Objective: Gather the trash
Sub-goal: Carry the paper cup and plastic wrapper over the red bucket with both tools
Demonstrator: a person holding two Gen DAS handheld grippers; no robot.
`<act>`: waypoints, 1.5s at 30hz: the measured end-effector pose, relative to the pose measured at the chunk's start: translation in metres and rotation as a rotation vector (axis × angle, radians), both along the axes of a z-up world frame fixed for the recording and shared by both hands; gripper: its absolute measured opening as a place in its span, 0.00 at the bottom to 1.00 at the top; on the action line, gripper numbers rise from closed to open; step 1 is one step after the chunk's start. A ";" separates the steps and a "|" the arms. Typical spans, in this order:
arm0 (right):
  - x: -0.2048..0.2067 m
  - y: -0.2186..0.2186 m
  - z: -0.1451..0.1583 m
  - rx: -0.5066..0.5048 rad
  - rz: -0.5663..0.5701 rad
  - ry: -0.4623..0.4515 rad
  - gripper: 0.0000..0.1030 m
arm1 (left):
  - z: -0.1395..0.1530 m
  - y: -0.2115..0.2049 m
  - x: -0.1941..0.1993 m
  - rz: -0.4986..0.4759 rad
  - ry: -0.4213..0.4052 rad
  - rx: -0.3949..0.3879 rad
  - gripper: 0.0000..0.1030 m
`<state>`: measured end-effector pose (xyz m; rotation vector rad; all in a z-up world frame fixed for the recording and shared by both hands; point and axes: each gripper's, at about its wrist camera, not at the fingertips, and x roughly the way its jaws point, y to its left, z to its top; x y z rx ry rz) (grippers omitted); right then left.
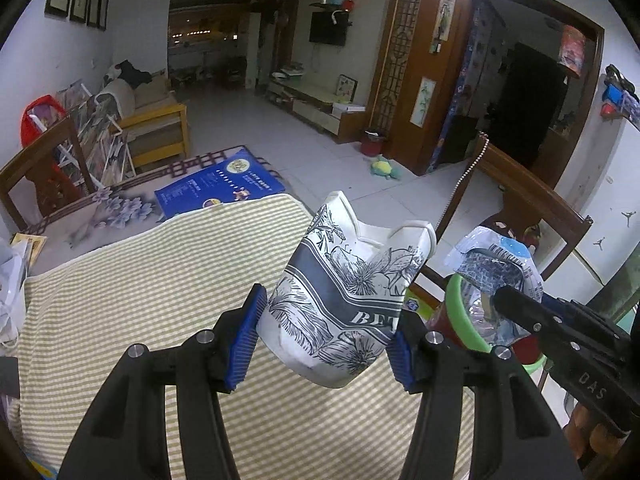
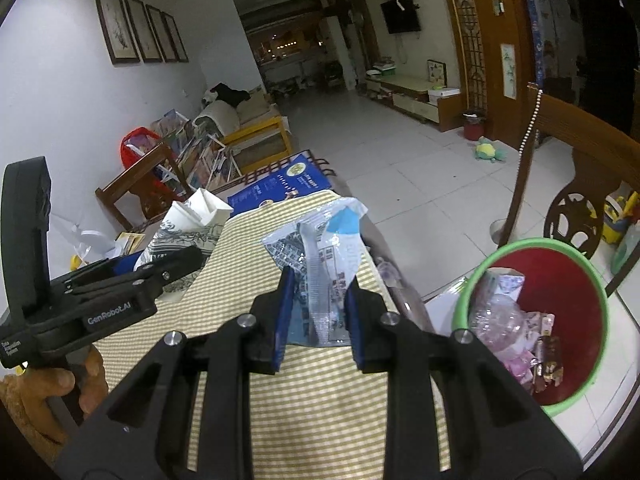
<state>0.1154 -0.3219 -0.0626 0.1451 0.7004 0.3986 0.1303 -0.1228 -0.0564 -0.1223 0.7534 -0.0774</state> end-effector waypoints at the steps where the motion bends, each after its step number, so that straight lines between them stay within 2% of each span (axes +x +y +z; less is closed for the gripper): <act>1: -0.001 -0.005 0.000 0.003 -0.002 0.001 0.24 | 0.001 -0.003 0.000 -0.002 -0.001 0.002 0.51; 23: 0.005 -0.077 -0.005 0.017 -0.047 0.016 0.24 | 0.000 -0.076 0.008 -0.066 0.006 0.004 0.51; 45: 0.021 -0.157 -0.019 0.026 -0.155 0.052 0.24 | -0.013 -0.163 0.044 -0.192 0.041 0.018 0.51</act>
